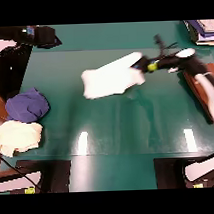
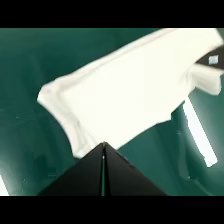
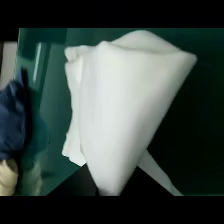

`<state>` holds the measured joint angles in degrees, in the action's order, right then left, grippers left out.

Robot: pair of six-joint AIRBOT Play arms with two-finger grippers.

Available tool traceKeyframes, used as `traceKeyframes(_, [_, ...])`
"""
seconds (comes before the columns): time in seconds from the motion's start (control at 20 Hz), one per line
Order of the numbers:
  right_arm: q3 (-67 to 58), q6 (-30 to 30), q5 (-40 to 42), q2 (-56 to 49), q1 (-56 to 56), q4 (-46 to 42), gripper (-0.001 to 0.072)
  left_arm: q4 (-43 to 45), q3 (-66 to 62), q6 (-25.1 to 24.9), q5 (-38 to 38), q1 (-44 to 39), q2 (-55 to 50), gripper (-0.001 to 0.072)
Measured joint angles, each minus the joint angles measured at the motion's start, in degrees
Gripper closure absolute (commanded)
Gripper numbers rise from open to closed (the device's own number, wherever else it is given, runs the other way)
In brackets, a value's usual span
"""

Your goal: Fold the shirts.

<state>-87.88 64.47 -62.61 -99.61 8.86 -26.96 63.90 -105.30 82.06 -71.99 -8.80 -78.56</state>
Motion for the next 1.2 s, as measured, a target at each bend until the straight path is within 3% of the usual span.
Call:
traceKeyframes(0.3, [-6.0, 1.0, 0.0, 3.3, -18.8, -3.4, 0.0695, 0.0, 0.0, 0.0, 2.4, -6.8, 0.0, 0.0681])
traceKeyframes(0.55, [-8.3, 1.0, 5.0, 3.6, -30.5, -5.4, 0.0696, 0.0, 0.0, 0.1, 2.8, -10.0, 0.0, 0.0681])
traceKeyframes(0.9, [-9.8, 0.3, 7.3, 2.9, -38.9, -2.1, 0.0696, 0.0, 0.0, 0.4, 2.9, -10.8, 0.0, 0.0682])
traceKeyframes(1.2, [-20.2, -1.1, 1.2, 2.9, -41.7, 1.2, 0.0696, 0.0, 0.0, 0.5, 2.8, -10.9, -0.2, 0.0681])
